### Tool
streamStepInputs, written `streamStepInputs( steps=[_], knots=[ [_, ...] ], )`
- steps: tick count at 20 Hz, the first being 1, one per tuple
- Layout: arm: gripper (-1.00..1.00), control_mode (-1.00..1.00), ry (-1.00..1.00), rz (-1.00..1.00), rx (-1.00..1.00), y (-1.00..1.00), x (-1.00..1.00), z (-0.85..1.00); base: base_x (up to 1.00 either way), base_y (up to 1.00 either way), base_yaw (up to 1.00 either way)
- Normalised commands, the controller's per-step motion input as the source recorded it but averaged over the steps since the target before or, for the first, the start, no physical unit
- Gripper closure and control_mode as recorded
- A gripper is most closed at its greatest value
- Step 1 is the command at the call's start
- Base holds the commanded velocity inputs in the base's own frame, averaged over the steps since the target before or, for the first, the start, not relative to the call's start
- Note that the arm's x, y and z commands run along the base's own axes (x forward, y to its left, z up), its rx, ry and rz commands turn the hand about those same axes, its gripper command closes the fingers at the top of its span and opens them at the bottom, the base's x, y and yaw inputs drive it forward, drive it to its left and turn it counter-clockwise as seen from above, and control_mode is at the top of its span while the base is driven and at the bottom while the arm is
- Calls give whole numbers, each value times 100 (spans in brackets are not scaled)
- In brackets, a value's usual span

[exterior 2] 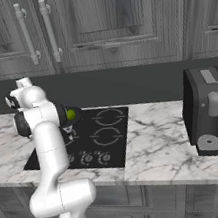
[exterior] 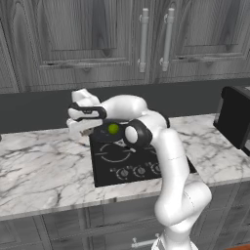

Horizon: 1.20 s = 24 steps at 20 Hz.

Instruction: Put the lime and garlic in the pan. Then turn on the rear left burner and set the heat to medium.

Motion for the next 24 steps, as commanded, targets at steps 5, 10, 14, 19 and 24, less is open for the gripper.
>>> streamStepInputs(
  steps=[5,10,14,19,24],
  knots=[
    [100,-100,0,0,0,-38,0,12,0,0,0],
    [100,-100,0,0,0,-48,23,0,0,0,0],
    [100,-100,0,0,0,-45,24,0,0,0,0],
    [100,-100,0,0,0,-20,13,-2,0,0,0],
    [100,-100,0,0,0,3,2,0,0,0,0]
  ],
)
